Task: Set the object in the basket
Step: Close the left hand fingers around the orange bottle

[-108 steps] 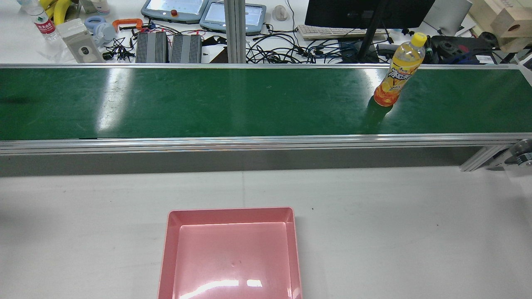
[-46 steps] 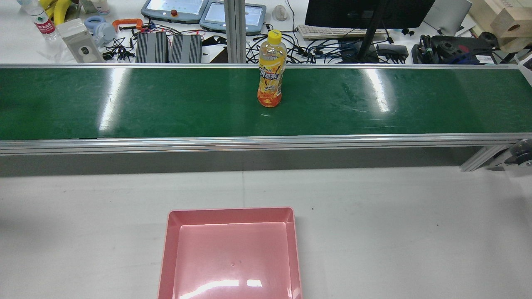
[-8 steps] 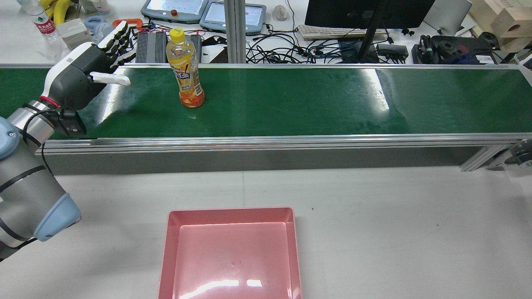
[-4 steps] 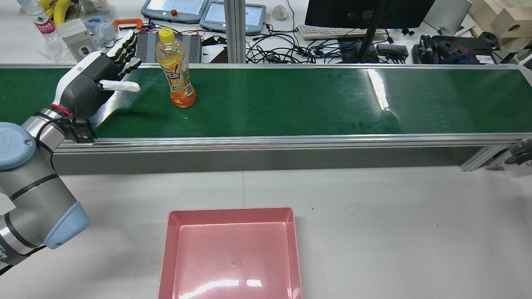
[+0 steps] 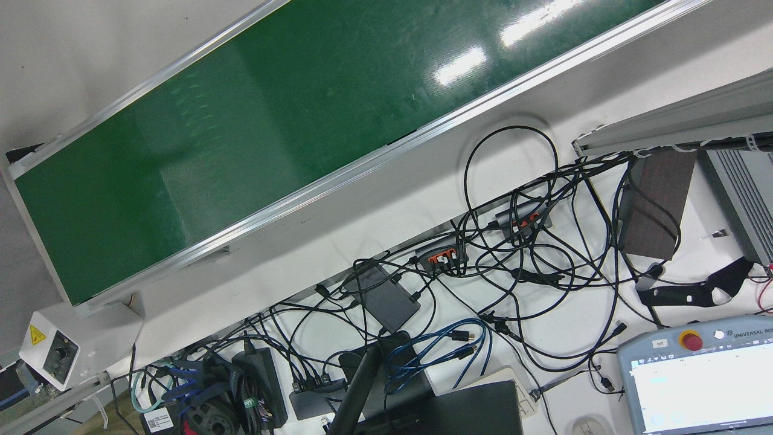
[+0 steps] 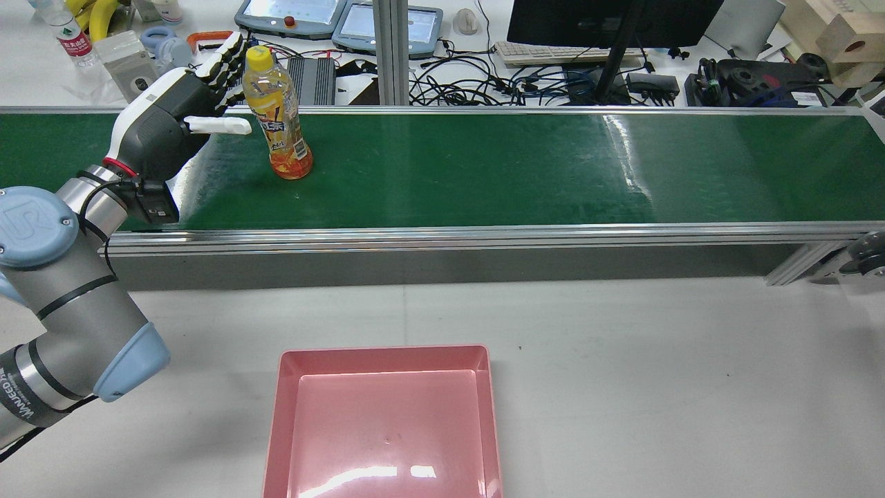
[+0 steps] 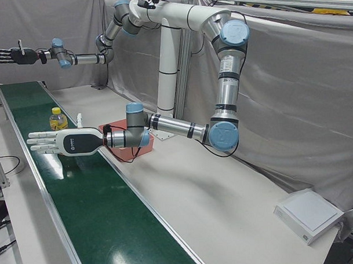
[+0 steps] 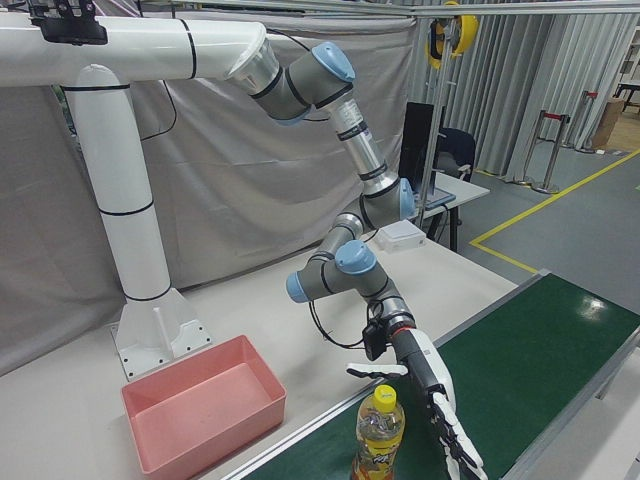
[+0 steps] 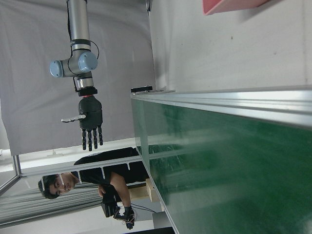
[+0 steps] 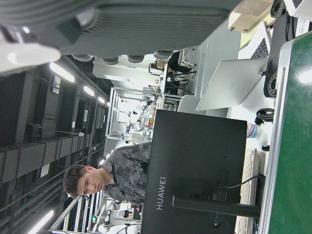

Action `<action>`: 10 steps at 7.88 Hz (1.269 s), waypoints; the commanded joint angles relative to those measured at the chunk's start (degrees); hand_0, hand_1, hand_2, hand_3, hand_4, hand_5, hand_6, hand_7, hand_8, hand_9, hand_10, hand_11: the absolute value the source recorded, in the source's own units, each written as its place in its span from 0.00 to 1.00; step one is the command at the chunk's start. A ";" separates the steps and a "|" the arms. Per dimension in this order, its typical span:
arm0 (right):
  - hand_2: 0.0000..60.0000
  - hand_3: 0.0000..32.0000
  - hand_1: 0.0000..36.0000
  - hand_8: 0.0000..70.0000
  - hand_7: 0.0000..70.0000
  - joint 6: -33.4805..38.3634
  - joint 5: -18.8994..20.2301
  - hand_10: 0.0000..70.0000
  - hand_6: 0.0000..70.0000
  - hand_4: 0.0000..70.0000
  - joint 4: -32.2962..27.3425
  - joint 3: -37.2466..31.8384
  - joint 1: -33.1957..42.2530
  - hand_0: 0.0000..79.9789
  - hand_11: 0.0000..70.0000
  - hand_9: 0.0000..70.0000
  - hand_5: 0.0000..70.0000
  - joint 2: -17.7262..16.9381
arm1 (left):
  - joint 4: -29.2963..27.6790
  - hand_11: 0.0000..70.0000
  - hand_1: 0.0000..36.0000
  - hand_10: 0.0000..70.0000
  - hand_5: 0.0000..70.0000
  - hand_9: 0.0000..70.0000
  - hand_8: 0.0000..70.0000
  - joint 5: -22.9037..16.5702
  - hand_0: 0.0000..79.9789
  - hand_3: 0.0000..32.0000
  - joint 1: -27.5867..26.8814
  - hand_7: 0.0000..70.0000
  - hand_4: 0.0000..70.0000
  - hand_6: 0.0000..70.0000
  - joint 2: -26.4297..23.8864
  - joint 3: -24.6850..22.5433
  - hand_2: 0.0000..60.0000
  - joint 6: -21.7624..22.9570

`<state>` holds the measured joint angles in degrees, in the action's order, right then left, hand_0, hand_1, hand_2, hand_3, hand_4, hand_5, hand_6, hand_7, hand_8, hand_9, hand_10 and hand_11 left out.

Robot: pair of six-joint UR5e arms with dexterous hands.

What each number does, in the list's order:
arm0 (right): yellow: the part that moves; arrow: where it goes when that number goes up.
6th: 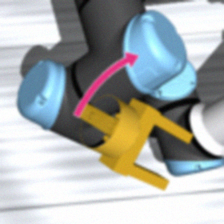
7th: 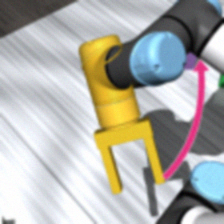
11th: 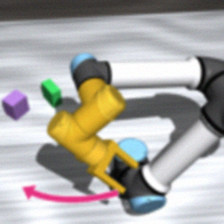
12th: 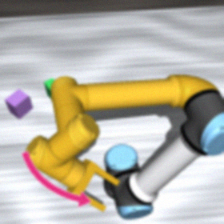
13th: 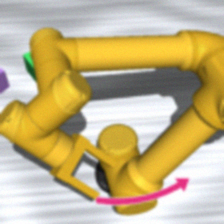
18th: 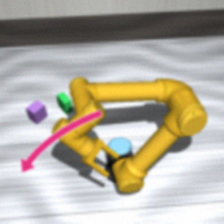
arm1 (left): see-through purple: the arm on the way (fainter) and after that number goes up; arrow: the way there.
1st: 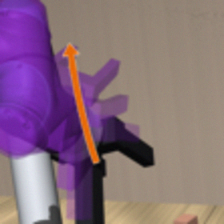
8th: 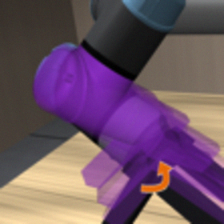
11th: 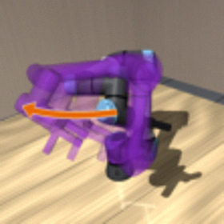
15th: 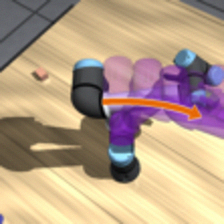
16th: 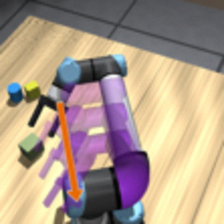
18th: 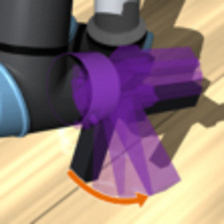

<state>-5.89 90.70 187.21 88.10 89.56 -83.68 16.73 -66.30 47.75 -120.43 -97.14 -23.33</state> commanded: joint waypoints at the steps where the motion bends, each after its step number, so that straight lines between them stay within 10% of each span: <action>1: 0.00 0.00 0.00 0.00 0.00 0.00 0.00 0.00 0.00 0.00 0.00 -0.03 0.00 0.00 0.00 0.00 0.00 0.01 | 0.05 0.15 0.21 0.09 0.05 0.01 0.00 0.03 0.52 0.00 -0.03 0.00 0.00 0.00 -0.77 0.38 0.00 0.03; 5: 0.00 0.00 0.00 0.00 0.00 0.00 0.00 0.00 0.00 0.00 0.00 -0.03 0.00 0.00 0.00 0.00 0.00 0.01 | 0.14 0.19 0.23 0.12 0.08 0.06 0.02 0.03 0.52 0.00 0.06 0.00 0.00 0.00 -1.74 0.38 0.06 0.03; 6: 0.00 0.00 0.00 0.00 0.00 0.00 0.00 0.00 0.00 0.00 0.00 -0.03 0.00 0.00 0.00 0.00 0.00 0.01 | 0.14 0.34 0.36 0.22 0.15 0.17 0.09 0.03 0.53 0.00 -0.03 0.05 0.12 0.00 -1.83 0.38 0.40 0.38; 7: 0.00 0.00 0.00 0.00 0.00 0.00 0.00 0.00 0.00 0.00 0.00 0.05 0.00 0.00 0.00 0.00 0.00 0.01 | 4.75 0.84 0.42 0.59 0.38 0.56 0.38 0.03 0.55 0.00 -0.03 0.36 0.46 0.26 -4.09 0.38 0.83 0.56; 8: 0.00 0.00 0.00 0.00 0.00 0.00 0.00 0.00 0.00 0.00 0.00 0.06 0.00 0.00 0.00 0.00 0.00 0.01 | 5.58 1.00 0.45 0.82 0.70 0.97 0.71 -0.06 0.56 0.00 0.06 0.74 0.47 0.62 -4.81 0.11 1.00 0.74; 10: 0.00 0.00 0.00 0.00 0.00 0.00 0.00 0.00 0.00 0.00 0.00 0.05 0.00 0.00 0.00 0.00 0.00 0.01 | 9.25 1.00 0.58 0.93 0.87 1.00 0.88 -0.49 0.52 0.00 0.06 0.96 0.42 0.74 -6.47 -2.07 1.00 0.91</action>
<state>-5.89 90.70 187.21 88.11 89.56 -83.70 21.74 -66.37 47.75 -124.84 -97.26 -22.60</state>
